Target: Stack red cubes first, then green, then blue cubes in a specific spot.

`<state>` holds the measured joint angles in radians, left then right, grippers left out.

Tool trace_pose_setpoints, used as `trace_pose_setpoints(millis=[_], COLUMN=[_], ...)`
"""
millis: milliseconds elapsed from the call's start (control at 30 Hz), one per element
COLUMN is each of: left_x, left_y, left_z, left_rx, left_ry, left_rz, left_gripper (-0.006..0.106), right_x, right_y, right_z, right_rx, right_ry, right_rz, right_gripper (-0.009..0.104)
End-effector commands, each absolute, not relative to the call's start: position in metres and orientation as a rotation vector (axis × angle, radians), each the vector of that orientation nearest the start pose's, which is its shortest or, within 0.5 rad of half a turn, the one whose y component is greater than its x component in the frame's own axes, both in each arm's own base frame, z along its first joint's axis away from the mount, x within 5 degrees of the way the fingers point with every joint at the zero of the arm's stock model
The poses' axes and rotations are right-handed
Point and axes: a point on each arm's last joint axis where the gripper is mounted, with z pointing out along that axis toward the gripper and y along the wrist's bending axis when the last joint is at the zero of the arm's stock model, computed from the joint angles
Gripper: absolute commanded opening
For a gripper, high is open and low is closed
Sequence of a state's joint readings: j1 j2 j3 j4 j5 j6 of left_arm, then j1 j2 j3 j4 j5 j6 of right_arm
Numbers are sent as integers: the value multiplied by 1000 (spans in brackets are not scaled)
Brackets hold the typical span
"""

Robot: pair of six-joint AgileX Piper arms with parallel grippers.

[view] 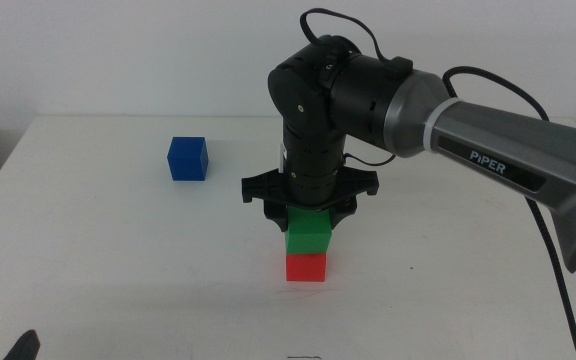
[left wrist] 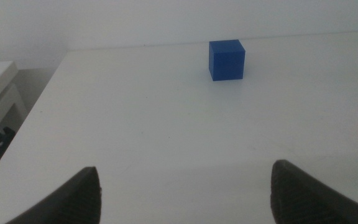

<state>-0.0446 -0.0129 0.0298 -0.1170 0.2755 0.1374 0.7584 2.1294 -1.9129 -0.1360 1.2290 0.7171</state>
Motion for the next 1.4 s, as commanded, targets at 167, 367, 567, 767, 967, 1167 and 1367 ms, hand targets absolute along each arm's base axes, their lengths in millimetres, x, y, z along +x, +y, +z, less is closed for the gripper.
trace_pose_setpoints(millis=[167, 367, 567, 767, 967, 1167, 1367], left_x=[54, 54, 54, 54, 54, 54, 54], left_y=[-5, -5, -5, -5, -5, -5, -5], left_z=[188, 188, 188, 188, 188, 188, 188], left_rx=[65, 65, 65, 65, 65, 65, 65], left_ry=[1673, 1673, 1673, 1673, 1673, 1673, 1673], left_rz=[-46, -46, -46, -46, -46, -46, -46], left_gripper=[94, 94, 94, 94, 94, 94, 94], right_x=[333, 334, 336, 321, 290, 238, 188], right_y=[294, 294, 293, 274, 229, 170, 118], right_z=[271, 269, 269, 328, 392, 422, 424], right_rx=[-85, -76, -78, -74, -133, -195, -384], right_ry=[2881, 2875, 2862, 2744, 2605, 2444, 2257], right_rz=[56, 44, 34, 126, 208, 294, 300], right_gripper=[-1, 56, 65, 65, 65, 65, 65])
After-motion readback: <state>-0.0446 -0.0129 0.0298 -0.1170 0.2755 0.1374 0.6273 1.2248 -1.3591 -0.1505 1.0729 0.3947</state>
